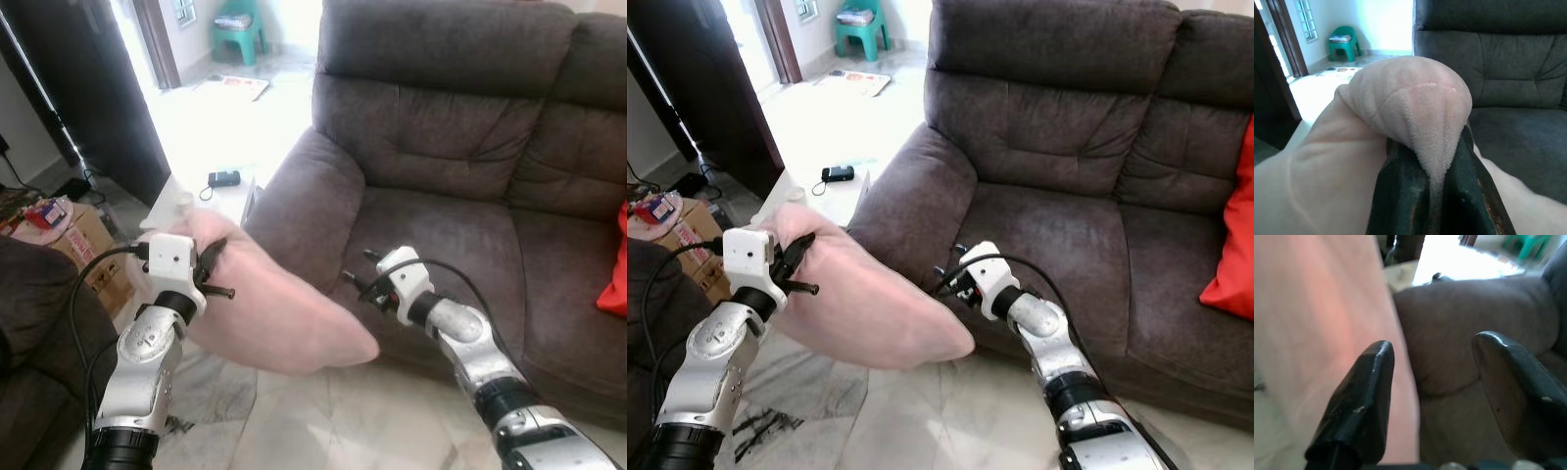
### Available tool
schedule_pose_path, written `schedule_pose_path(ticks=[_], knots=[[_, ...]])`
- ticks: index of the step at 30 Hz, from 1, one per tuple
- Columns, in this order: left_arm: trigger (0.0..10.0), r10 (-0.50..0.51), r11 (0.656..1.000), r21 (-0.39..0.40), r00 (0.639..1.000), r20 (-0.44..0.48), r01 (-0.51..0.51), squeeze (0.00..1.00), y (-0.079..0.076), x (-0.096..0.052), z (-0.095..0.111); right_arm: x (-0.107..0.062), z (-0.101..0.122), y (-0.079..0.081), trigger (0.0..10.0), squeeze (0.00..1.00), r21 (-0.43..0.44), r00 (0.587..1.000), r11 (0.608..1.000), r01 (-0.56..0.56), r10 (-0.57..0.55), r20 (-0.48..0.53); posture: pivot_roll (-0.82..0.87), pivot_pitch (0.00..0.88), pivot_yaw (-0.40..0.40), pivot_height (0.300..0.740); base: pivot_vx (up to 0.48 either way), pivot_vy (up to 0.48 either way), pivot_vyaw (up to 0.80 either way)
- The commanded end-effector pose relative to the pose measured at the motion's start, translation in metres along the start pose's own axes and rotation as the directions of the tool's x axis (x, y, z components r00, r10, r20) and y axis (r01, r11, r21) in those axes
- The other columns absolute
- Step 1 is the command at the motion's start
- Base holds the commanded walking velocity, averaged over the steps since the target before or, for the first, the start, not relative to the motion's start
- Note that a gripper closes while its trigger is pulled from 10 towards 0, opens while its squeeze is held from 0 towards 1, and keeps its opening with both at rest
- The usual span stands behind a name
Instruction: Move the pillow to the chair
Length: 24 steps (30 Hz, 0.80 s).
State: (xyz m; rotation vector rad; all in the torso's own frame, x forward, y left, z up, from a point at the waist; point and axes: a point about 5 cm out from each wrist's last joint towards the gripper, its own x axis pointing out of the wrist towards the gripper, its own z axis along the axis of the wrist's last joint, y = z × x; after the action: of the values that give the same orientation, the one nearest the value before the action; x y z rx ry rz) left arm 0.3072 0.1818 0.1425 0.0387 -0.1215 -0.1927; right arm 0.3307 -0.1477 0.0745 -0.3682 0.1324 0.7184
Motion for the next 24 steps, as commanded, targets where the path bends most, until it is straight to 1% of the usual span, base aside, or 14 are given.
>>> schedule_pose_path(ticks=[1, 2, 3, 5, 7, 9, 11, 12, 16, 17, 18, 19, 23, 24], knots=[[10.0, -0.023, 1.000, 0.021, 0.994, 0.109, 0.021, 0.00, 0.000, 0.004, 0.026, -0.001, -0.004, 0.002, 10.0, 1.00, -0.001, 0.999, 1.000, -0.025, 0.025, -0.025, 0.12, 0.012, 0.017, 0.740, 0.000, 0.000, 0.00], [10.0, -0.026, 1.000, 0.019, 0.994, 0.107, 0.024, 0.00, -0.001, 0.004, 0.027, -0.003, -0.007, 0.003, 10.0, 1.00, -0.013, 0.998, 0.999, -0.046, 0.046, -0.042, 0.12, 0.020, 0.018, 0.740, 0.000, 0.000, 0.00], [10.0, -0.039, 0.999, 0.017, 0.994, 0.105, 0.038, 0.00, -0.003, 0.005, 0.028, -0.005, -0.011, 0.004, 10.0, 1.00, -0.052, 0.995, 0.996, -0.066, 0.062, -0.077, 0.12, 0.026, 0.015, 0.740, 0.000, 0.000, 0.00], [10.0, -0.051, 0.999, 0.019, 0.994, 0.101, 0.050, 0.00, -0.005, 0.006, 0.028, -0.007, -0.011, 0.001, 10.0, 1.00, -0.064, 0.996, 0.996, -0.054, 0.049, -0.074, 0.12, 0.033, 0.016, 0.740, 0.000, 0.000, 0.00], [10.0, -0.061, 0.998, 0.023, 0.994, 0.091, 0.059, 0.00, -0.007, 0.006, 0.026, -0.009, -0.008, -0.005, 10.0, 1.00, -0.045, 0.998, 0.998, -0.036, 0.034, -0.050, 0.12, 0.039, 0.017, 0.740, 0.000, 0.000, 0.00], [10.0, -0.062, 0.998, 0.022, 0.994, 0.089, 0.060, 0.00, -0.007, 0.005, 0.026, -0.012, -0.008, -0.008, 10.0, 1.00, -0.054, 0.998, 0.998, -0.046, 0.043, -0.051, 0.11, 0.045, 0.019, 0.740, 0.000, 0.000, 0.00], [10.0, -0.063, 0.998, 0.023, 0.994, 0.089, 0.061, 0.00, -0.007, 0.005, 0.026, -0.014, -0.009, -0.008, 10.0, 1.00, -0.041, 0.996, 0.997, -0.068, 0.065, -0.055, 0.11, 0.045, 0.019, 0.740, 0.000, 0.000, 0.00], [10.0, -0.063, 0.998, 0.022, 0.994, 0.088, 0.062, 0.00, -0.007, 0.005, 0.026, -0.017, -0.010, -0.008, 10.0, 1.00, -0.054, 0.993, 0.993, -0.102, 0.099, -0.062, 0.11, 0.045, 0.019, 0.740, 0.000, 0.000, 0.00], [10.0, -0.070, 0.997, 0.021, 0.994, 0.082, 0.069, 0.00, -0.008, 0.005, 0.026, -0.024, -0.023, 0.002, 10.0, 1.00, -0.081, 0.960, 0.967, -0.242, 0.227, -0.163, 0.11, 0.057, 0.018, 0.740, 0.000, 0.000, 0.00], [10.0, -0.071, 0.997, 0.021, 0.994, 0.081, 0.070, 0.00, -0.008, 0.005, 0.026, -0.026, -0.025, 0.005, 10.0, 0.70, -0.076, 0.952, 0.961, -0.267, 0.251, -0.175, 0.11, 0.057, 0.018, 0.740, 0.000, 0.000, 0.00], [10.0, -0.072, 0.997, 0.020, 0.994, 0.082, 0.071, 0.00, -0.009, 0.005, 0.026, -0.029, -0.030, 0.012, 10.0, 0.00, -0.039, 0.932, 0.946, -0.321, 0.309, -0.190, 0.11, 0.057, 0.017, 0.740, 0.000, 0.000, 0.00], [10.0, -0.074, 0.997, 0.019, 0.994, 0.082, 0.073, 0.00, -0.010, 0.005, 0.026, -0.030, -0.033, 0.016, 10.0, 0.00, -0.022, 0.919, 0.937, -0.348, 0.337, -0.202, 0.11, 0.057, 0.018, 0.740, 0.000, 0.000, 0.00], [10.0, -0.080, 0.997, 0.020, 0.994, 0.080, 0.079, 0.00, -0.010, 0.005, 0.026, -0.034, -0.043, 0.021, 10.0, 0.00, -0.036, 0.889, 0.920, -0.390, 0.366, -0.275, 0.11, 0.058, 0.017, 0.740, 0.000, 0.000, 0.00], [10.0, -0.081, 0.997, 0.020, 0.994, 0.080, 0.079, 0.00, -0.011, 0.005, 0.026, -0.034, -0.044, 0.020, 10.0, 0.00, -0.048, 0.896, 0.927, -0.371, 0.344, -0.280, 0.11, 0.058, 0.017, 0.740, 0.000, 0.000, 0.00]])
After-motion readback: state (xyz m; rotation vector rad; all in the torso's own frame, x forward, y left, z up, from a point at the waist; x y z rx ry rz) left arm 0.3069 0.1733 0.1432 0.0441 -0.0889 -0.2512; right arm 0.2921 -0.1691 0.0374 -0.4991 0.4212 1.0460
